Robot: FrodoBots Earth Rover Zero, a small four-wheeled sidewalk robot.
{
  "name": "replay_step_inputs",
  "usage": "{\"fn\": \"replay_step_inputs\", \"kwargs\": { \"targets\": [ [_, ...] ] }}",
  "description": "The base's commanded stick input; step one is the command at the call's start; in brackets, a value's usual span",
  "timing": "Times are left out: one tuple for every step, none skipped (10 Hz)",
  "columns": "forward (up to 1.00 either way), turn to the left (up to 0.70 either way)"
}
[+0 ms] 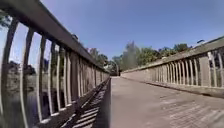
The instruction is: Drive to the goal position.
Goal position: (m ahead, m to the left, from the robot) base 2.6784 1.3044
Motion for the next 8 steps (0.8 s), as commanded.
{"fn": "replay_step_inputs", "kwargs": {
  "targets": [
    [0.45, -0.04],
    [0.45, -0.27],
    [0.45, -0.17],
    [0.45, 0.02],
    [0.45, 0.02],
    [0.45, -0.10],
    [0.45, -0.21],
    [0.45, -0.27]
  ]
}}
